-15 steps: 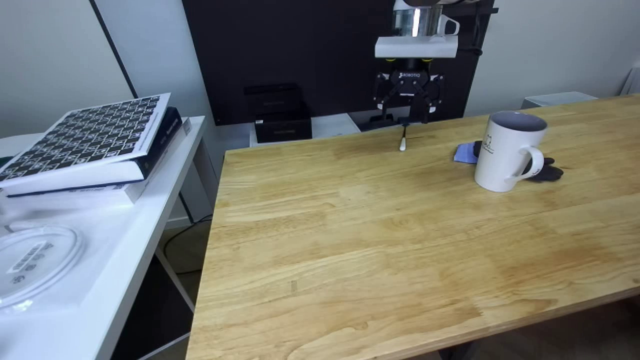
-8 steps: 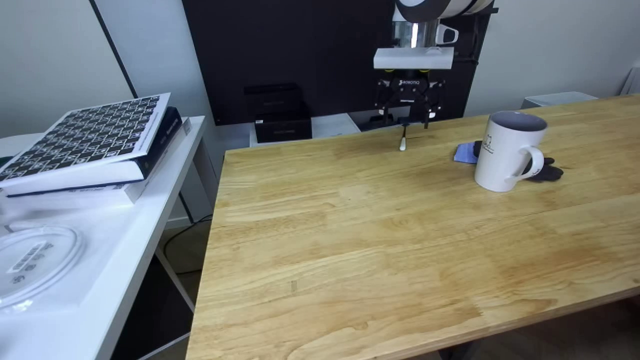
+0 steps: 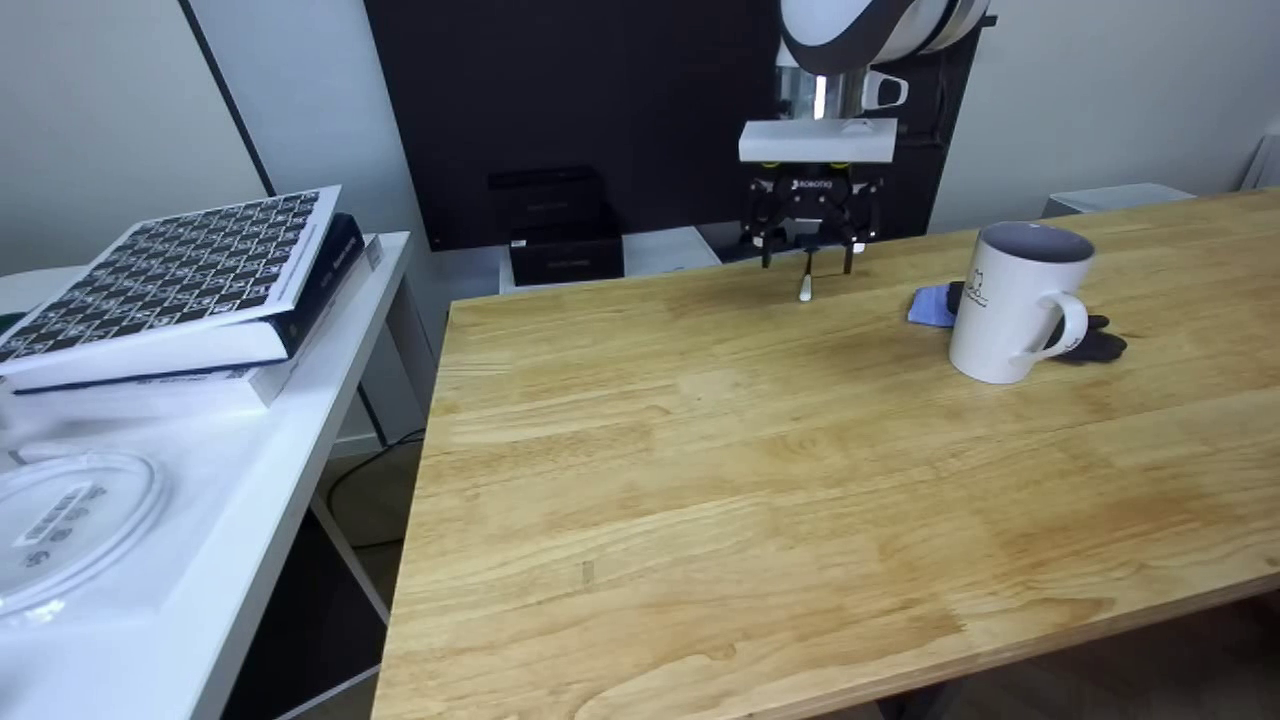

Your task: Put the spoon in the mug

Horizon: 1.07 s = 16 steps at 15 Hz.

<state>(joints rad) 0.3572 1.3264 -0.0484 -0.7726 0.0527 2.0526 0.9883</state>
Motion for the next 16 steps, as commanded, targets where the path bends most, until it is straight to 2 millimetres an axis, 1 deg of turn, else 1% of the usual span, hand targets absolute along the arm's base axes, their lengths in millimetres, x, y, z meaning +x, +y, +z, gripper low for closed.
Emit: trace_trajectory --steps 1,8,12,13,14,15,16 --pt "742 260 91 -2993 1092 15 100" --pt "741 259 81 -2989 1098 14 100" --pt "741 262 76 -2968 1096 -2 100" --pt "741 263 75 -2968 1090 -16 75" --pt "741 264 75 -2968 1091 -20 74" --pt "741 264 74 -2968 1089 -22 68" --pt "741 264 73 -2969 1090 -24 60"
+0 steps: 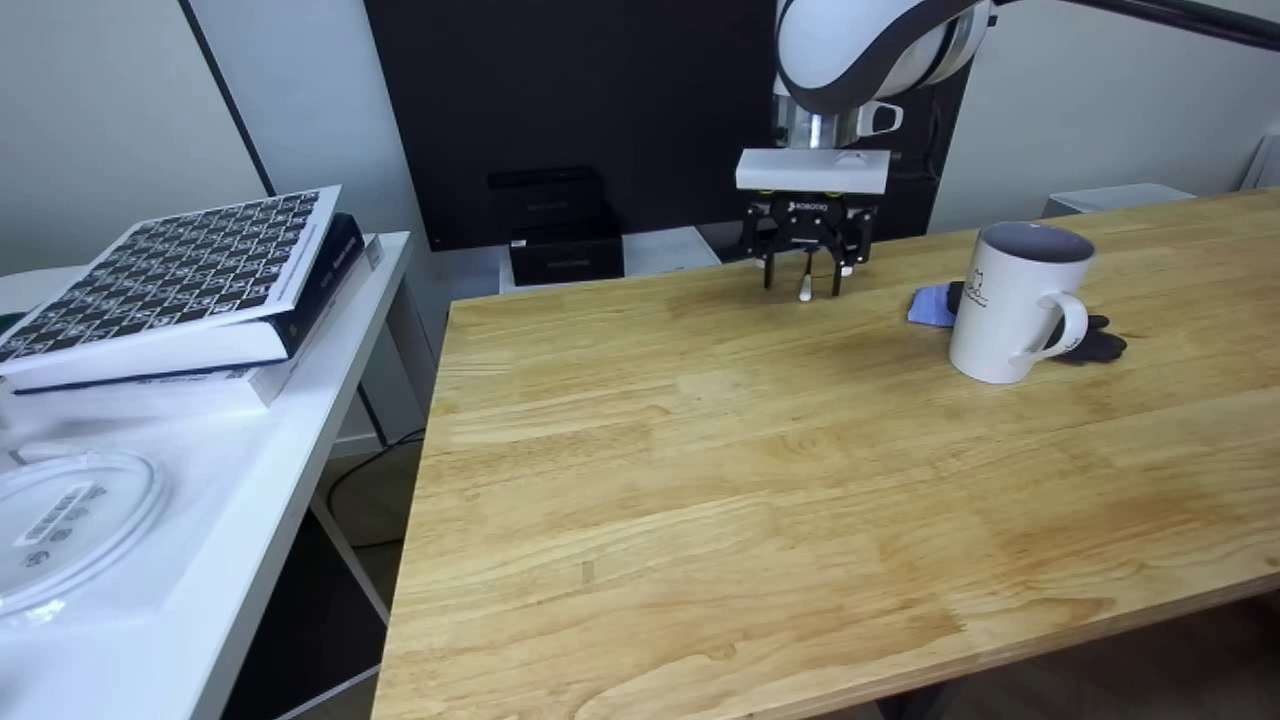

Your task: Put the spoon in the mug

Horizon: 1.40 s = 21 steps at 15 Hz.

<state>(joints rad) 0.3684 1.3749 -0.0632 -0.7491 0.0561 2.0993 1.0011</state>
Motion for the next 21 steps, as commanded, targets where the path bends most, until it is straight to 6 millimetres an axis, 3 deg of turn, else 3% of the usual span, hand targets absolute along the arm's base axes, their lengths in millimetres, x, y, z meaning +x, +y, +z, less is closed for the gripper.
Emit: trace_trajectory --steps 1,9,13,21 --pt "741 264 73 -2968 1093 -29 53" --pt "745 263 83 -2947 1124 -37 1" --pt "746 257 90 -2963 1132 -8 4" --pt "764 246 137 -3008 1125 -164 4"
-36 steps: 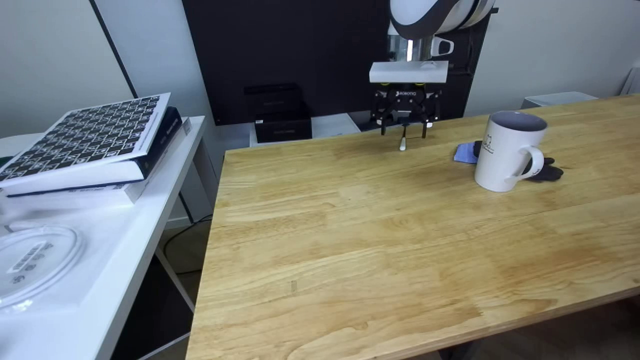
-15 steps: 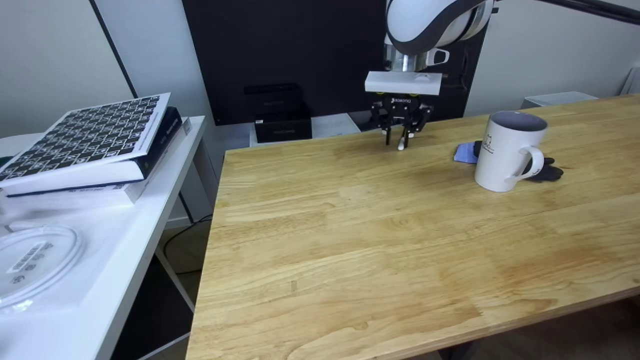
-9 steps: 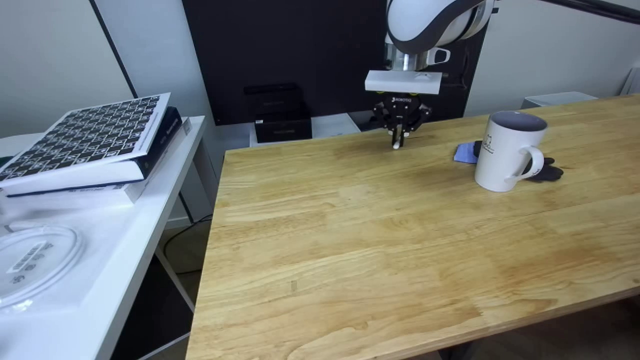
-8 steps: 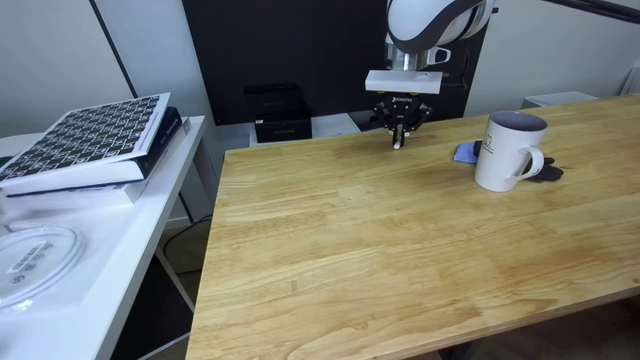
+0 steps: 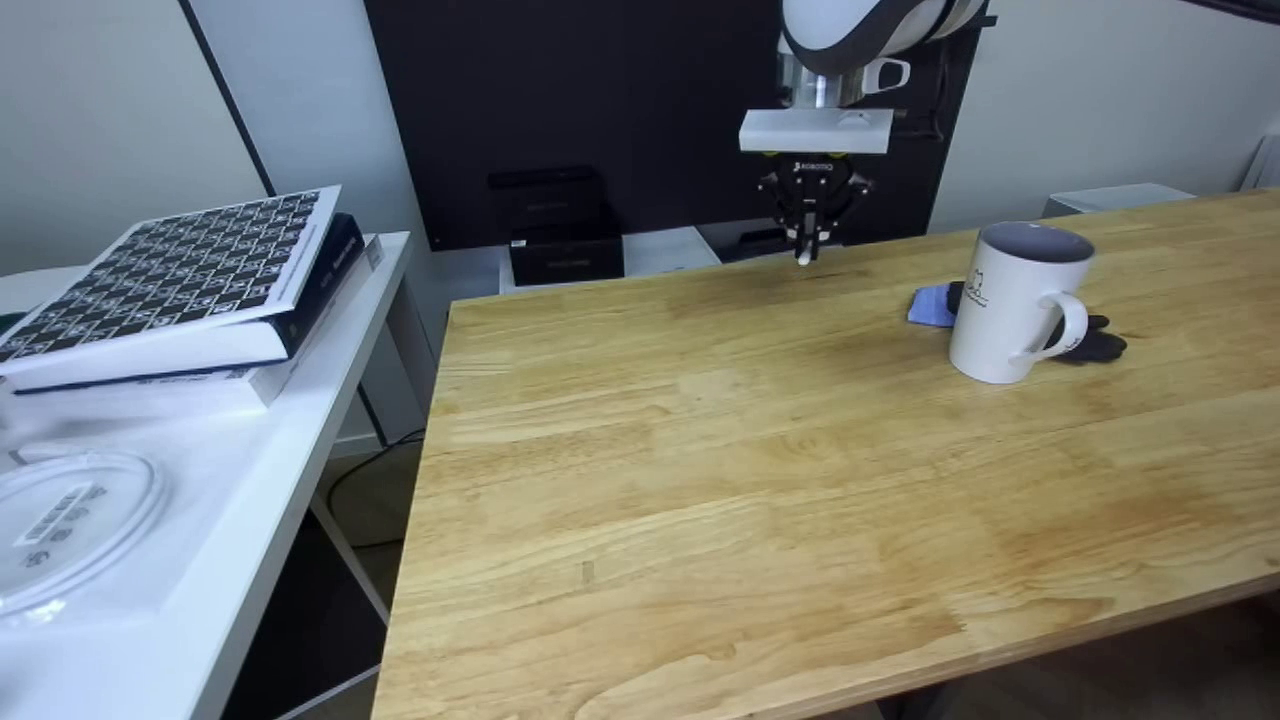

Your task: Put the spoon in the mug

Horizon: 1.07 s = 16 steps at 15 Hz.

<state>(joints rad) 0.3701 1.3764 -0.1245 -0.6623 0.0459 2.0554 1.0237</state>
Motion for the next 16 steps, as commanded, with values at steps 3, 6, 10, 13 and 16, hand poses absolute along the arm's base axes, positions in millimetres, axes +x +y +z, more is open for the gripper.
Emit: trace_trajectory --steps 3,6,10,13,16 --pt "768 239 174 -3006 1146 -127 4" --pt "765 231 219 -2980 1183 37 4" --pt "754 226 287 -2932 1232 212 4" --pt "743 223 330 -2873 1281 334 4" --pt "733 220 363 -2819 1304 436 4"
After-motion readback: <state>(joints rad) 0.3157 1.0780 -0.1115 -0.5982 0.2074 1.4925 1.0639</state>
